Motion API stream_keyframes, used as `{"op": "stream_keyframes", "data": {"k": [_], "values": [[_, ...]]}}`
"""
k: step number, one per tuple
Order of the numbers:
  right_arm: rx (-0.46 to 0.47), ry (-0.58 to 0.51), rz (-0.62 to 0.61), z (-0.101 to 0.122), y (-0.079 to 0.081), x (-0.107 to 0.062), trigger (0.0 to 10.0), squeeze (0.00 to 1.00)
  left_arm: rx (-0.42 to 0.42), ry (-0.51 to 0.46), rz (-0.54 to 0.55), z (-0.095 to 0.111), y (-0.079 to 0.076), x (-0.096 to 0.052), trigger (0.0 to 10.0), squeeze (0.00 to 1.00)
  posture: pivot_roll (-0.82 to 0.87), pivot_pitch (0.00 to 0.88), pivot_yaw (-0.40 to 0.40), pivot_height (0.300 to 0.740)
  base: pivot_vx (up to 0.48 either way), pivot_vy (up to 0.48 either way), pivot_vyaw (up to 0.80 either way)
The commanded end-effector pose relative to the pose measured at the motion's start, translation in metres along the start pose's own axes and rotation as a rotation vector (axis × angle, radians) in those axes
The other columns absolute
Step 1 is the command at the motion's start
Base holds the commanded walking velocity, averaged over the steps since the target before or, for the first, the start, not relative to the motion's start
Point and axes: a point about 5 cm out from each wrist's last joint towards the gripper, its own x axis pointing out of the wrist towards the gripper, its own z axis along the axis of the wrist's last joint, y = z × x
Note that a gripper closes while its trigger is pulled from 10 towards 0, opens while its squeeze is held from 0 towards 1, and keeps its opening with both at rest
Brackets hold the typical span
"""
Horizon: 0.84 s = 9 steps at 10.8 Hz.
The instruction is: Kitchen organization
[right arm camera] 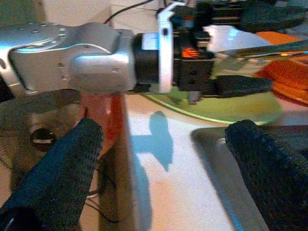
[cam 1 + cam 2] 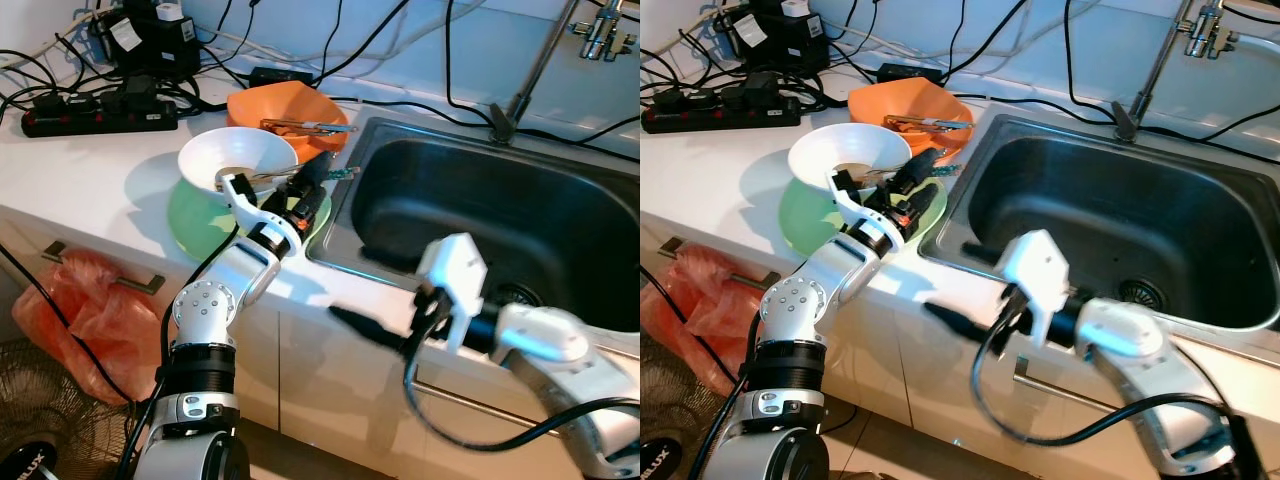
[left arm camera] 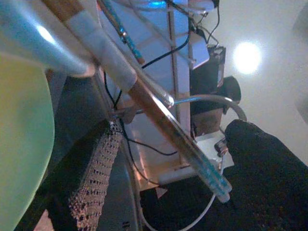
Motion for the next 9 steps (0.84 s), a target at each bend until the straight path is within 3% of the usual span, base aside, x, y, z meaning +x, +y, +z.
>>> {"op": "stream_keyframes", "data": {"k": [1, 2, 3, 4, 9], "values": [[-0.027, -0.015, -0.07, 0.003, -0.008, -0.002, 10.0, 0.0, -0.009, -0.013, -0.005, 0.001, -0.002, 0.004, 10.0, 0.0, 0.01, 0.042, -0.031, 0.74, 0.0, 0.0, 0.0], [-0.044, -0.036, -0.133, 0.006, -0.014, 0.001, 10.0, 0.0, -0.018, -0.025, 0.003, 0.004, -0.002, 0.005, 10.0, 0.0, 0.02, 0.043, -0.029, 0.74, 0.0, 0.0, 0.0], [-0.054, -0.057, -0.171, 0.009, -0.017, 0.003, 10.0, 0.0, -0.036, -0.042, 0.018, 0.007, 0.0, 0.005, 4.0, 0.0, 0.02, 0.043, -0.029, 0.74, 0.0, 0.0, 0.0], [-0.059, -0.064, -0.177, 0.011, -0.019, 0.004, 10.0, 0.0, -0.053, -0.062, 0.019, 0.01, 0.0, 0.005, 0.0, 0.0, 0.02, 0.043, -0.029, 0.74, 0.0, 0.0, 0.0], [-0.062, -0.073, -0.183, 0.011, -0.019, 0.004, 10.0, 0.0, -0.074, -0.026, 0.01, 0.004, -0.002, -0.002, 0.0, 0.0, 0.02, 0.038, -0.029, 0.74, 0.0, 0.0, 0.0]]}}
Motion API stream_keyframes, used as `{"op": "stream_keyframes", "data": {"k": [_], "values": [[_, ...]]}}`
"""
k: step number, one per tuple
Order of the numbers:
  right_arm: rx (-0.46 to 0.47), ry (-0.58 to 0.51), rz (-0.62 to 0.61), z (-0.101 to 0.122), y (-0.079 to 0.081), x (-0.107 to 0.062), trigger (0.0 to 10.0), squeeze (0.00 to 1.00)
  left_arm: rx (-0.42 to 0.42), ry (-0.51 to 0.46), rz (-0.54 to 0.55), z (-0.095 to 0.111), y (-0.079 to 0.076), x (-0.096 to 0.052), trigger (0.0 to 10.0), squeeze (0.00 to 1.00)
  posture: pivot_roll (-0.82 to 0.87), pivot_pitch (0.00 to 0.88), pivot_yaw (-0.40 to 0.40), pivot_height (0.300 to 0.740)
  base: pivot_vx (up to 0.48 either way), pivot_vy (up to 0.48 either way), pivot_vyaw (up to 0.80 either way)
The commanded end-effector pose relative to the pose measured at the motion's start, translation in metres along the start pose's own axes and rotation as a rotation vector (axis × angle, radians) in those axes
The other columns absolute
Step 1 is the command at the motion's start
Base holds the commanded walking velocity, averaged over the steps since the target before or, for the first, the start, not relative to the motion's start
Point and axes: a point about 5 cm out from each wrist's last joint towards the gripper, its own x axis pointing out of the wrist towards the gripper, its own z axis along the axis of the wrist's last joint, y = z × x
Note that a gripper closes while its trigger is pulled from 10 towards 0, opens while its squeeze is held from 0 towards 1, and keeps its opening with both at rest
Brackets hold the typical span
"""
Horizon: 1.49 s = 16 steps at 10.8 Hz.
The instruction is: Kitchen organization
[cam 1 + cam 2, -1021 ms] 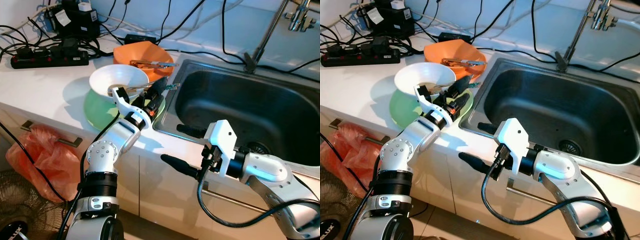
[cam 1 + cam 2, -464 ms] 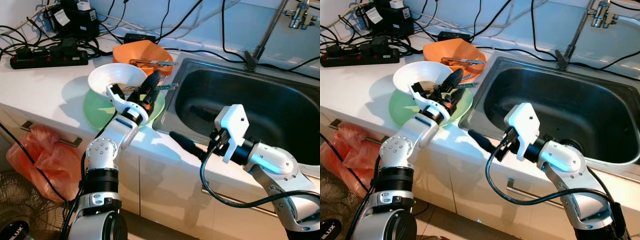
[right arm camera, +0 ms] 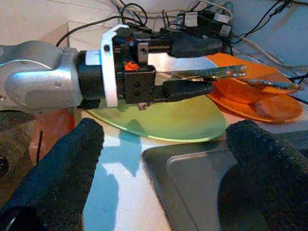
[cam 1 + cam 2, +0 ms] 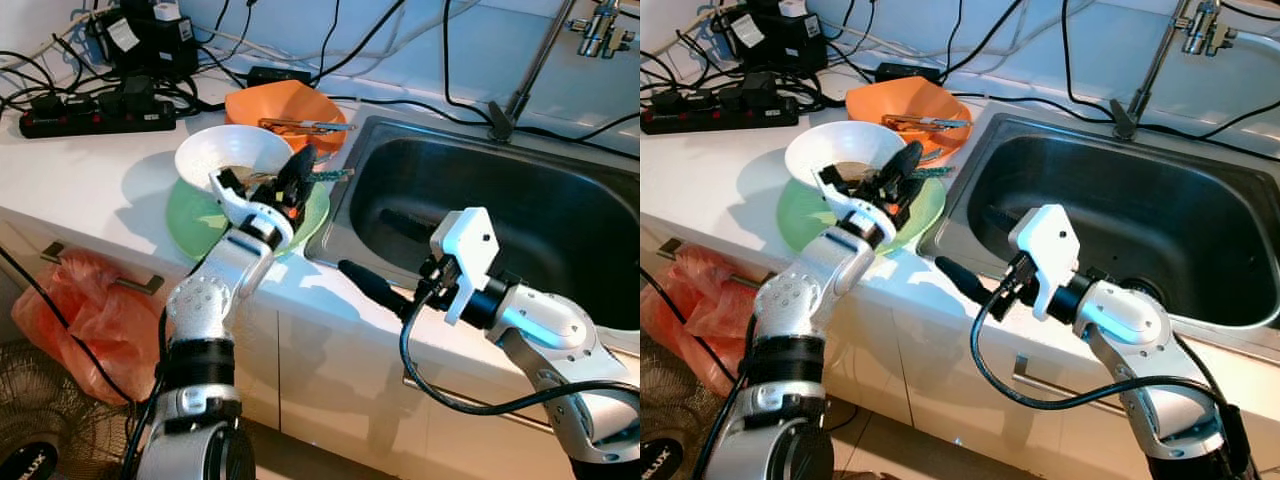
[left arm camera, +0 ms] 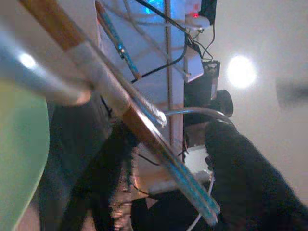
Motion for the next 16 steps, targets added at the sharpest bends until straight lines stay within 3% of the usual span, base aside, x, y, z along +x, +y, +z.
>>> {"op": "stream_keyframes", "data": {"k": [1, 5, 13, 14, 16], "values": [[-0.018, -0.007, -0.025, 0.002, -0.005, -0.001, 10.0, 0.0, -0.016, 0.008, 0.017, -0.005, 0.003, -0.003, 0.0, 0.0, 0.02, 0.038, -0.03, 0.74, 0.0, 0.0, 0.0], [-0.026, -0.008, -0.018, 0.001, -0.006, 0.001, 10.0, 0.0, -0.02, 0.044, -0.005, -0.007, -0.003, -0.013, 0.0, 0.0, 0.03, 0.033, -0.037, 0.74, 0.0, 0.0, 0.0], [-0.026, -0.011, -0.016, -0.001, -0.005, 0.004, 10.0, 0.0, 0.008, 0.038, 0.003, -0.003, -0.003, -0.014, 0.0, 0.0, 0.03, 0.026, -0.039, 0.74, 0.0, 0.0, 0.0], [-0.026, -0.011, -0.016, -0.001, -0.004, 0.004, 10.0, 0.0, 0.03, 0.055, -0.012, -0.004, -0.005, -0.013, 0.0, 0.0, 0.03, 0.027, -0.04, 0.74, 0.0, 0.0, 0.0], [-0.025, -0.014, -0.018, -0.001, -0.005, 0.005, 10.0, 0.0, 0.217, 0.208, -0.094, -0.021, -0.015, -0.021, 0.0, 0.0, 0.03, 0.026, -0.043, 0.74, 0.0, 0.0, 0.0]]}}
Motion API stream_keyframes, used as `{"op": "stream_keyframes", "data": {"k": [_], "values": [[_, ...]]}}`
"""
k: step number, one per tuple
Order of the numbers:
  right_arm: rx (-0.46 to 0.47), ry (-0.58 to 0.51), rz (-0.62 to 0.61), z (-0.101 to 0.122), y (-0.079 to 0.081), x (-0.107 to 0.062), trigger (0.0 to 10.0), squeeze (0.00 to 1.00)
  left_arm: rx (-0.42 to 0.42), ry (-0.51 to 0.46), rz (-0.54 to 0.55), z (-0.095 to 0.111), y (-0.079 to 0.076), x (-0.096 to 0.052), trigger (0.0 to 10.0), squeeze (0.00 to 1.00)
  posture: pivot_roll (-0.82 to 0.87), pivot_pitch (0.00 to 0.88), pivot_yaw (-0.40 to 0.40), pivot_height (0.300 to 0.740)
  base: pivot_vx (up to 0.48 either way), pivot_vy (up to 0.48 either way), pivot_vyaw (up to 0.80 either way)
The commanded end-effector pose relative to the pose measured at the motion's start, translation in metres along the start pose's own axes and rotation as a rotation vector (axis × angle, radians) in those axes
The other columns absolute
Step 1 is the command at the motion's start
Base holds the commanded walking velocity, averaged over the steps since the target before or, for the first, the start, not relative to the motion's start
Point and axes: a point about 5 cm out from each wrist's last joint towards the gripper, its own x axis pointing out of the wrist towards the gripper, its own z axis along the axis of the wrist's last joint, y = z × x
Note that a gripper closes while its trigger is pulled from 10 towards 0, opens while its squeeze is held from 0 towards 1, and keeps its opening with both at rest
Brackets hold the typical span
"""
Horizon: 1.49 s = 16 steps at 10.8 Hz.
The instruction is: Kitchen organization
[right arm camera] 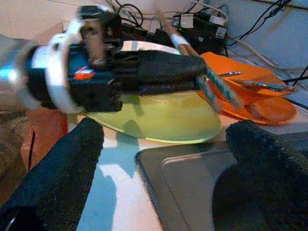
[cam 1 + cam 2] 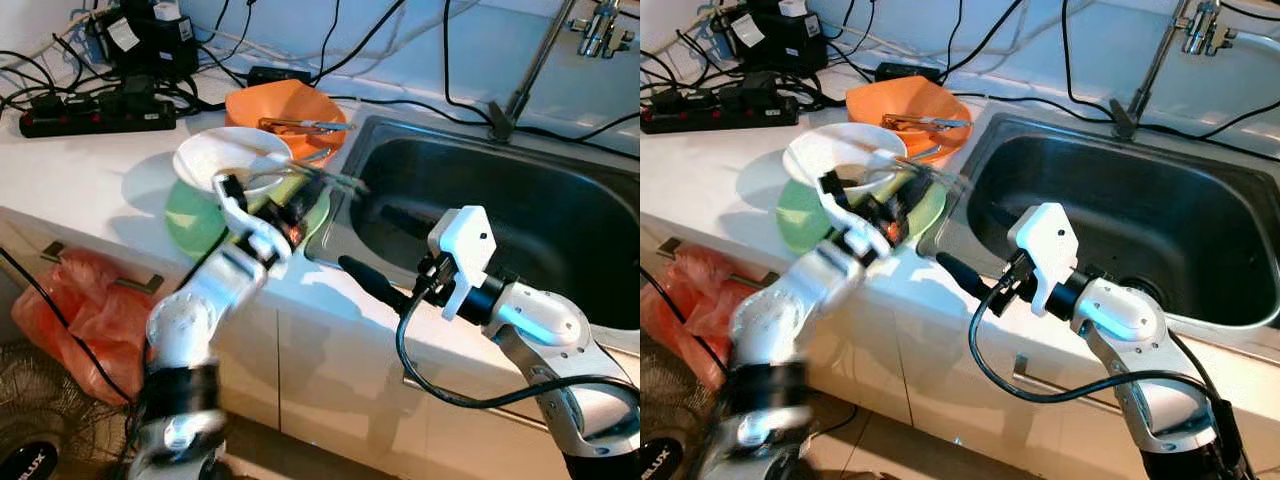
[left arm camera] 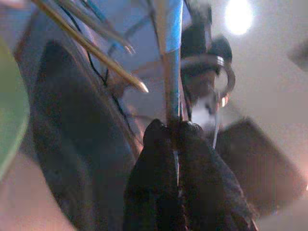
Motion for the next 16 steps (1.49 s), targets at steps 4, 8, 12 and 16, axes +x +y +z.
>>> {"op": "stream_keyframes", "data": {"k": [4, 8, 12, 16], "values": [[0.008, -0.072, -0.084, 0.01, -0.014, 0.003, 10.0, 0.0, 0.385, 0.186, -0.082, -0.01, -0.02, -0.009, 0.0, 0.0, 0.04, 0.023, -0.039, 0.74, 0.0, 0.0, 0.0], [0.111, -0.165, -0.101, 0.027, -0.034, -0.004, 10.0, 0.0, 0.811, 0.235, -0.048, 0.011, -0.025, -0.012, 0.0, 0.0, 0.05, 0.013, -0.033, 0.74, 0.0, 0.0, 0.0], [0.186, -0.249, -0.094, 0.043, -0.044, -0.002, 10.0, 0.0, 1.119, 0.428, -0.055, 0.008, -0.013, -0.008, 0.0, 0.0, 0.06, 0.003, -0.02, 0.74, 0.0, 0.0, 0.0], [0.25, -0.337, -0.059, 0.062, -0.039, 0.013, 10.0, 0.0, 1.178, 0.622, -0.119, -0.022, 0.003, 0.005, 0.0, 0.0, 0.06, 0.001, 0.005, 0.74, 0.0, 0.0, 0.0]]}}
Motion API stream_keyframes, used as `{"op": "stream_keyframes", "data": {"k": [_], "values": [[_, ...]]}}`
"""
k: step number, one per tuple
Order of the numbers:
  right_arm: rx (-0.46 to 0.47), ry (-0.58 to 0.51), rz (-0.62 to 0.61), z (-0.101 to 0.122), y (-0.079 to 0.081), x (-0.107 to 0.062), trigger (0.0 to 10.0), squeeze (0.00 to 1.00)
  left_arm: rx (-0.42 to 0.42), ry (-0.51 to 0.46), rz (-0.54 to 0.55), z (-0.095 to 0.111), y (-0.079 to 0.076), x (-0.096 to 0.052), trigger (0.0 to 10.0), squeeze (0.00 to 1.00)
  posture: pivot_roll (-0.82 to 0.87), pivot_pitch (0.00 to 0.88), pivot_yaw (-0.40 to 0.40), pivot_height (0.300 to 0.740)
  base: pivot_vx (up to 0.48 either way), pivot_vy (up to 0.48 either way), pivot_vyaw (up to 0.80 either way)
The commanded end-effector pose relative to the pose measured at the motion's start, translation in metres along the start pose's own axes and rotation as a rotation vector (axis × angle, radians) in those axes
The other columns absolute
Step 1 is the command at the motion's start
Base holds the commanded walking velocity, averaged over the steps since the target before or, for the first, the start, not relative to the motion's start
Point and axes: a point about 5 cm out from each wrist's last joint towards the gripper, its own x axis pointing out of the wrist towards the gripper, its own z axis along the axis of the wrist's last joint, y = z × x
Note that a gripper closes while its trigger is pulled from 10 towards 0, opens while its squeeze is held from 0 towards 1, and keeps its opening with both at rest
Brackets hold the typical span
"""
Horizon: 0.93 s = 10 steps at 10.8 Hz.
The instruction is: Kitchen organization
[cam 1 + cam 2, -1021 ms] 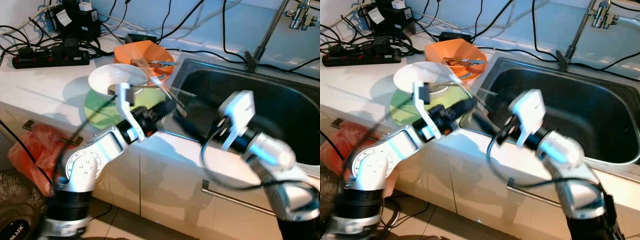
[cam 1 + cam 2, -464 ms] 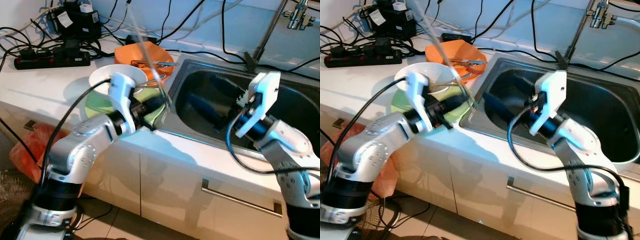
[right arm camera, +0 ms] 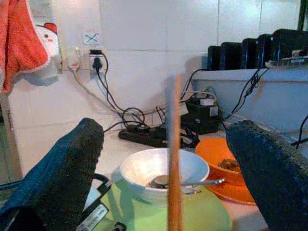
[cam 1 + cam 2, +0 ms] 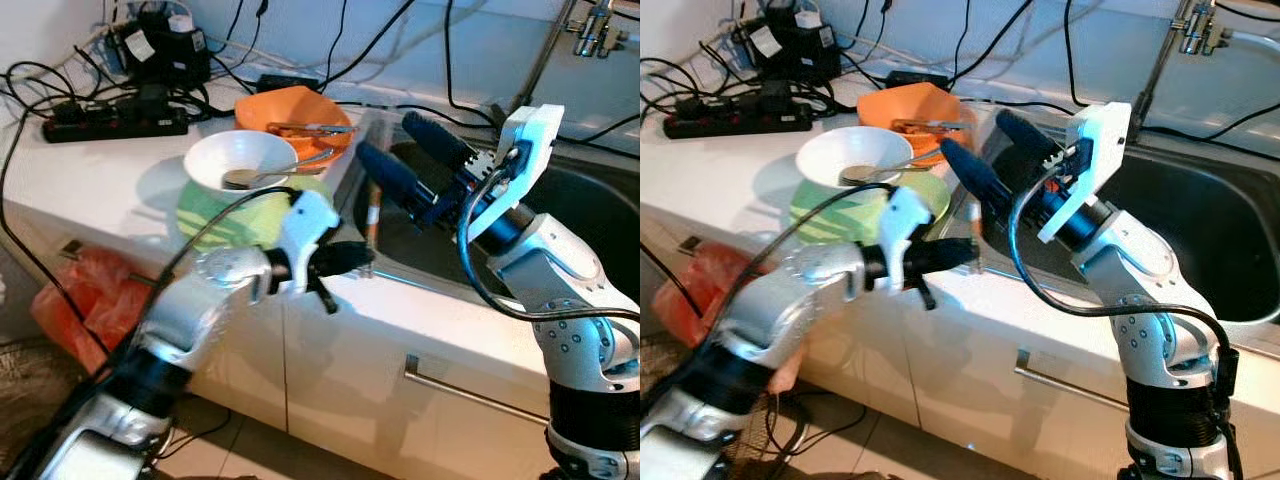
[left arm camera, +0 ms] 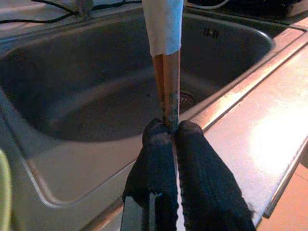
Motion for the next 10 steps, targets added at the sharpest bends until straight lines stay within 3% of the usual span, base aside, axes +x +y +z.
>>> {"op": "stream_keyframes", "data": {"k": [1, 3, 4, 5, 10], "values": [[0.001, 0.016, 0.004, 0.0, 0.0, -0.004, 10.0, 0.0, 0.031, 0.001, 0.008, 0.005, 0.004, 0.004, 0.0, 0.0, 0.06, 0.003, 0.007, 0.74, 0.0, 0.0, 0.0], [0.006, 0.075, 0.002, -0.011, 0.001, -0.008, 10.0, 0.0, 0.048, -0.026, 0.01, 0.013, 0.006, 0.009, 0.0, 0.0, 0.05, 0.007, 0.01, 0.74, 0.0, 0.0, 0.0], [-0.003, 0.12, -0.013, -0.019, 0.001, -0.009, 6.8, 0.0, 0.059, -0.029, 0.009, 0.013, 0.006, 0.01, 0.0, 0.0, 0.05, 0.012, 0.01, 0.74, 0.0, 0.0, 0.0], [-0.005, 0.168, -0.027, -0.026, 0.0, -0.01, 0.0, 0.0, 0.064, -0.027, 0.009, 0.012, 0.007, 0.011, 0.0, 0.0, 0.06, 0.016, 0.008, 0.74, 0.0, 0.0, 0.0], [0.027, 0.239, -0.143, -0.035, -0.009, -0.012, 0.0, 0.0, 0.07, -0.041, -0.004, 0.009, 0.0, 0.014, 0.0, 0.0, 0.05, 0.03, 0.002, 0.74, 0.0, 0.0, 0.0]]}}
